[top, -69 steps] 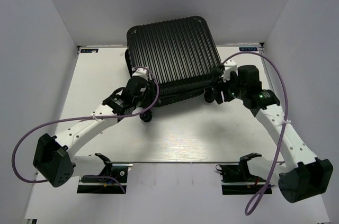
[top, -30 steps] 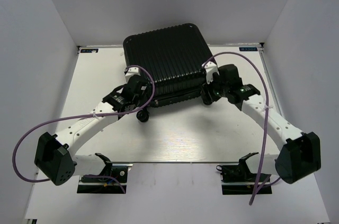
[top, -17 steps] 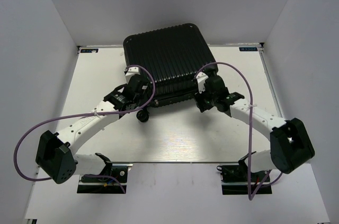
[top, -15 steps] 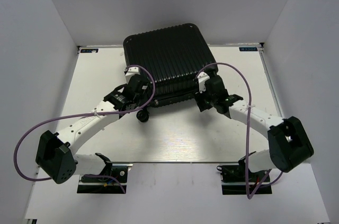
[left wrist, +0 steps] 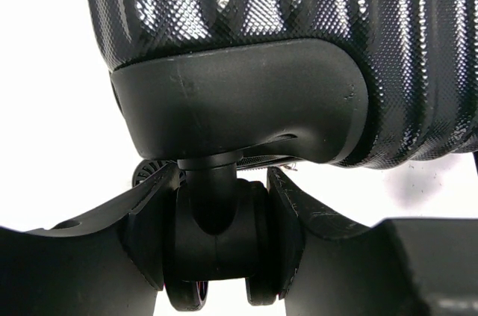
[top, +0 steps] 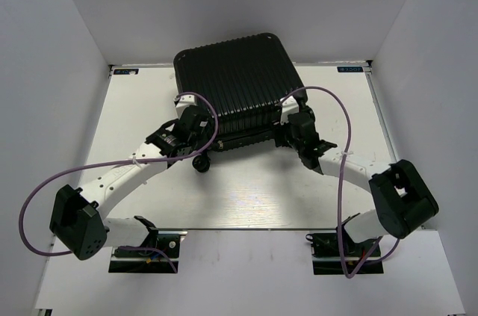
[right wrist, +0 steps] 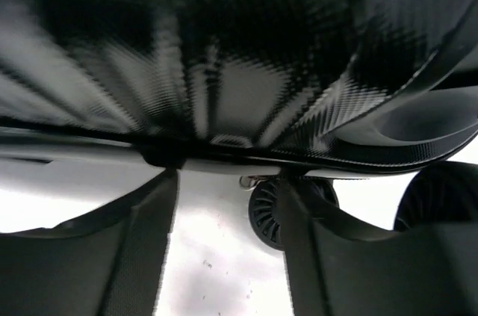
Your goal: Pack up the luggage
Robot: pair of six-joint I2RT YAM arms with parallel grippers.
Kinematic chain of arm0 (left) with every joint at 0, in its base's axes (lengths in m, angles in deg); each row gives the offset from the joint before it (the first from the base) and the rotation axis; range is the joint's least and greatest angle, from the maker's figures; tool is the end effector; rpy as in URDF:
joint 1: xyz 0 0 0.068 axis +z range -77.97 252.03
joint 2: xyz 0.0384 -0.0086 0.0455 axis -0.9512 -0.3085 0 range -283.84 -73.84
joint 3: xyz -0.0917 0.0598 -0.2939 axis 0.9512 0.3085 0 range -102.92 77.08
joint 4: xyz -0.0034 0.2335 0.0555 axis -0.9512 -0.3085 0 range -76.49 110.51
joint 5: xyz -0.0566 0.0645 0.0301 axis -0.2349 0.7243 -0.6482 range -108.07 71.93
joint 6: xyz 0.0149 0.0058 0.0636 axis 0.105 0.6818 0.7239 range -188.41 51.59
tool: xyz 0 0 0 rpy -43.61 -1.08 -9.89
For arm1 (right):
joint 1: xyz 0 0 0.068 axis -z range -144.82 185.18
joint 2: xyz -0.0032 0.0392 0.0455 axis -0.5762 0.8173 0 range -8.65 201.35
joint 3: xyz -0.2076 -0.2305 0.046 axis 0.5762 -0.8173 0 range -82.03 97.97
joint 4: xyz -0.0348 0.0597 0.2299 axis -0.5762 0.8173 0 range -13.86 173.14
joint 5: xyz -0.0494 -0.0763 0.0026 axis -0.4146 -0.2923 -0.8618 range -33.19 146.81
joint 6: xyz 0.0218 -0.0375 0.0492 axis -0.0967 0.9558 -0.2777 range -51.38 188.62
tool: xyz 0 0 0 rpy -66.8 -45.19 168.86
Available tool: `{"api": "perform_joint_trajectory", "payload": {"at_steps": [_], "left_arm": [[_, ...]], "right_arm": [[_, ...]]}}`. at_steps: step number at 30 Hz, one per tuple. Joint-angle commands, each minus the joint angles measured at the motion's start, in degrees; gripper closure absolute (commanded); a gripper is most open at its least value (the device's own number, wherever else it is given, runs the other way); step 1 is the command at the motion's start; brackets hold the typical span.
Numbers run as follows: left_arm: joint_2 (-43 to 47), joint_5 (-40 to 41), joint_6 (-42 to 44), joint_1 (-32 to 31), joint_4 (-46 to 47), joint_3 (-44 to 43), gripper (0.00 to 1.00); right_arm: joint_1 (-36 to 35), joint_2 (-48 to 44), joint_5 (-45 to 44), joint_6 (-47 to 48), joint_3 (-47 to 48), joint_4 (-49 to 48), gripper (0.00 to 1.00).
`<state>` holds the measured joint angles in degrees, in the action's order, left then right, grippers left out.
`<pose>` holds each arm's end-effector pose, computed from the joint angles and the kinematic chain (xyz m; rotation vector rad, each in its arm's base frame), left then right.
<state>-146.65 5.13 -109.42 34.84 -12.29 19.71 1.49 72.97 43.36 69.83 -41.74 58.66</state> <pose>0.2037 -0.1292 0.3139 -0.2597 2.3195 -0.1890 0.2524 0.1539 0.2645 -0.4469 1.9264 0.1360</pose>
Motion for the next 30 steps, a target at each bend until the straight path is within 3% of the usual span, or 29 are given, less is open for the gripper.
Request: {"api": "perform_joint_trajectory", "payload": {"at_steps": [1, 6, 8, 15, 23, 27, 28, 30], "left_arm": [[1.4, 2.7, 0.2, 1.1, -5.0, 1.6, 0.89], [1.9, 2.7, 0.4, 1.1, -5.1, 1.8, 0.89], [2.2, 2.6, 0.6, 1.1, -5.3, 1.9, 0.9], [1.8, 2.7, 1.1, 1.0, -5.4, 2.1, 0.93], [1.9, 2.6, 1.6, 1.0, -5.4, 2.1, 0.93], [1.3, 2.5, 1.6, 1.0, -5.8, 1.8, 0.94], [1.3, 2.4, 1.6, 1.1, -5.7, 1.6, 0.95], [1.4, 2.4, 1.4, 1.1, -5.8, 1.7, 0.95]], "right_arm": [[-0.5, 2.0, -4.9, -0.8, 0.7, -10.7, 0.44], [-0.6, 3.6, -7.2, -2.3, 2.0, -12.0, 0.53], [-0.8, 3.4, -8.5, -2.4, 0.6, -15.0, 0.65], [-1.2, 4.0, -10.0, -1.4, -0.1, -19.6, 0.77], [-1.3, 3.2, -13.5, 1.2, 0.4, -18.9, 0.72], [-1.4, 3.6, -12.6, 2.1, 1.3, -17.9, 0.87], [-1.2, 3.8, -12.4, 2.1, 1.5, -18.0, 1.0], [-1.3, 4.2, -13.5, 1.9, 1.5, -18.1, 1.0]]}}
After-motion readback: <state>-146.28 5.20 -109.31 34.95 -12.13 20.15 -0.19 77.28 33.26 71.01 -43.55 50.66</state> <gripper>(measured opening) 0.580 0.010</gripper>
